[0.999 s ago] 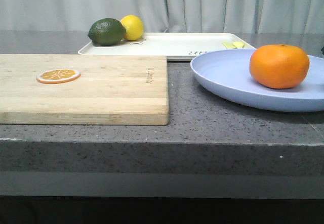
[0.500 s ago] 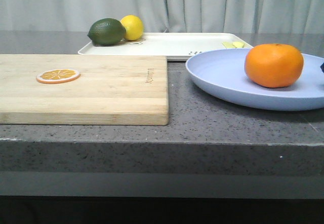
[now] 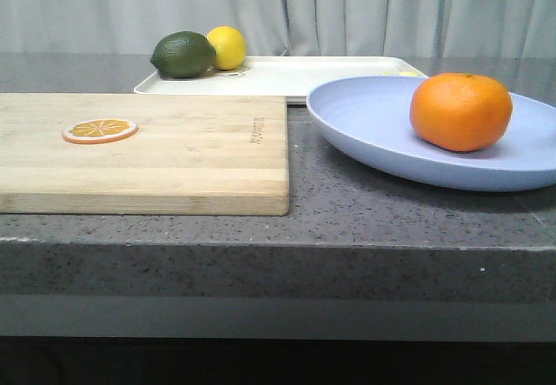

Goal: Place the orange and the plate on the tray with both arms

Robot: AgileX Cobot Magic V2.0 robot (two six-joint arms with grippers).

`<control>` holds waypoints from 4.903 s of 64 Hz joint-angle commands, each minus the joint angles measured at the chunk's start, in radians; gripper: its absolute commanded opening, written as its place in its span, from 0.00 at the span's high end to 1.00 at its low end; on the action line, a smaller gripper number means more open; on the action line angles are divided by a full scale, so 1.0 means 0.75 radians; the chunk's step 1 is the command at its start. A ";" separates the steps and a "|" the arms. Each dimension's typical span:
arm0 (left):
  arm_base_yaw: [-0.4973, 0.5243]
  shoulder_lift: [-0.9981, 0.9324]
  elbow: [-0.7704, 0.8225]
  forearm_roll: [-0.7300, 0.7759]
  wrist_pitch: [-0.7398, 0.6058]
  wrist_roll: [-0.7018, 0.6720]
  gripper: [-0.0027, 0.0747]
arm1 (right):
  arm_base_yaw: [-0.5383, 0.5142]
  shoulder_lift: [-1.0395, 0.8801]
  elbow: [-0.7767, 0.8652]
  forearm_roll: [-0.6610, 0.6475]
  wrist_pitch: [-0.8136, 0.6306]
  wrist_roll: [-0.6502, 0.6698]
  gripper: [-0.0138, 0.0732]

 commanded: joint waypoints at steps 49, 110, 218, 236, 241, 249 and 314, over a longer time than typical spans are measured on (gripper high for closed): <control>0.000 -0.005 -0.031 -0.006 -0.096 -0.002 0.17 | 0.015 -0.050 -0.242 0.132 0.127 0.202 0.92; 0.000 -0.005 -0.031 -0.065 -0.096 -0.002 0.17 | 0.452 0.685 -1.438 -0.157 0.041 0.818 0.92; 0.000 -0.005 -0.031 -0.083 -0.096 -0.002 0.17 | 0.452 0.785 -1.487 -0.168 -0.124 0.820 0.65; 0.000 -0.005 -0.031 -0.083 -0.096 -0.002 0.17 | 0.448 0.778 -1.487 -0.168 -0.089 0.820 0.43; 0.000 -0.005 -0.031 -0.083 -0.096 -0.002 0.17 | 0.437 0.760 -1.487 -0.168 -0.043 0.820 0.43; 0.000 -0.005 -0.031 -0.083 -0.096 -0.002 0.17 | 0.421 0.714 -1.487 -0.172 0.020 0.768 0.43; 0.000 -0.003 -0.031 -0.083 -0.099 -0.002 0.17 | 0.439 -0.703 -0.447 -0.734 -0.197 0.257 0.44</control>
